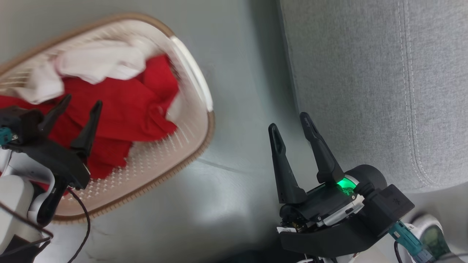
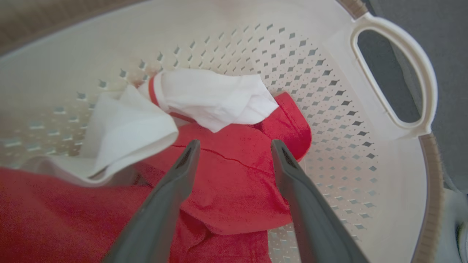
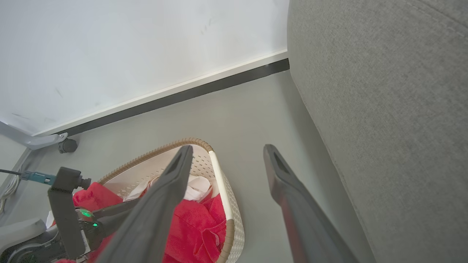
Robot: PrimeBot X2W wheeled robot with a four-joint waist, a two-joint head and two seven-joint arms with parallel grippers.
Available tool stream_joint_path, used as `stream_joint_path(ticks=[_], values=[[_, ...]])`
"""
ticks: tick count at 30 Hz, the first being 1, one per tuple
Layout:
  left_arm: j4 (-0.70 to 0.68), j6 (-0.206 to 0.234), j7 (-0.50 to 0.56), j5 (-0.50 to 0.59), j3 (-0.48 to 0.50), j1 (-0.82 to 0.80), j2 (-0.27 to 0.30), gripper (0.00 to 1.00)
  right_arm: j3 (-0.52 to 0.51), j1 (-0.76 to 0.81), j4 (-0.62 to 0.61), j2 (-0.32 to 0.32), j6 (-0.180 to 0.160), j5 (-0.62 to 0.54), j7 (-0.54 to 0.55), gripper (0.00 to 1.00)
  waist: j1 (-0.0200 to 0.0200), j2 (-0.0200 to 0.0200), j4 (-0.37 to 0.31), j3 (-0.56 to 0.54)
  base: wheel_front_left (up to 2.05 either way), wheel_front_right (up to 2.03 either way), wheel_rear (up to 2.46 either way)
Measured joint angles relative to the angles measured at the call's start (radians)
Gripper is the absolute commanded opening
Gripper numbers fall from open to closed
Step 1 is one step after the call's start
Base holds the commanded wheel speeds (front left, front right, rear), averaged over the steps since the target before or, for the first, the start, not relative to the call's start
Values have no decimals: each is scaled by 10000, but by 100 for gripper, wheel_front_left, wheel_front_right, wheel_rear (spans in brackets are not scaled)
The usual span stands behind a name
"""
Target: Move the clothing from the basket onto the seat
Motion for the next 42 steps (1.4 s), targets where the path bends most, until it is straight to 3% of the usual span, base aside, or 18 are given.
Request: stream_joint_path(ticks=[8, 20, 33, 39, 40, 41, 42], values=[[993, 2, 546, 115, -773, -419, -117, 100, 13, 271, -63, 21, 0, 19, 0, 100, -1, 0, -501, 511, 0, 0, 0], [2313, 0, 1751, 1649, -2211, -1333, 96, 100, 190, 687, -207, 48, 0, 23, 0, 100, -1, 0, -721, 651, 0, 0, 0], [2980, -2, 1918, 4077, -3971, -2404, 506, 100, 284, 848, -372, 56, 0, -46, 0, 100, -1, 0, -661, 742, 0, 0, 0], [3532, 6, 1814, 4194, -4050, -2676, 407, 100, 293, 1043, -405, 58, 0, -90, 0, 100, -1, 0, -590, 797, 0, 0, 0], [3628, 6, 1814, 4255, -4075, -2699, 385, 47, 293, 1045, -408, 58, 0, -90, 0, 100, -1, 0, -581, 805, 0, 0, 0], [3730, 6, 1806, 4320, -4092, -2714, 368, 15, 293, 1044, -412, 58, 0, -90, 0, 100, -1, 0, -574, 811, 0, 0, 0], [3822, 6, 1737, 4405, -4123, -2724, 355, 0, 295, 1044, -418, 58, 0, -90, 0, 100, -1, 0, -569, 816, 0, 0, 0]])
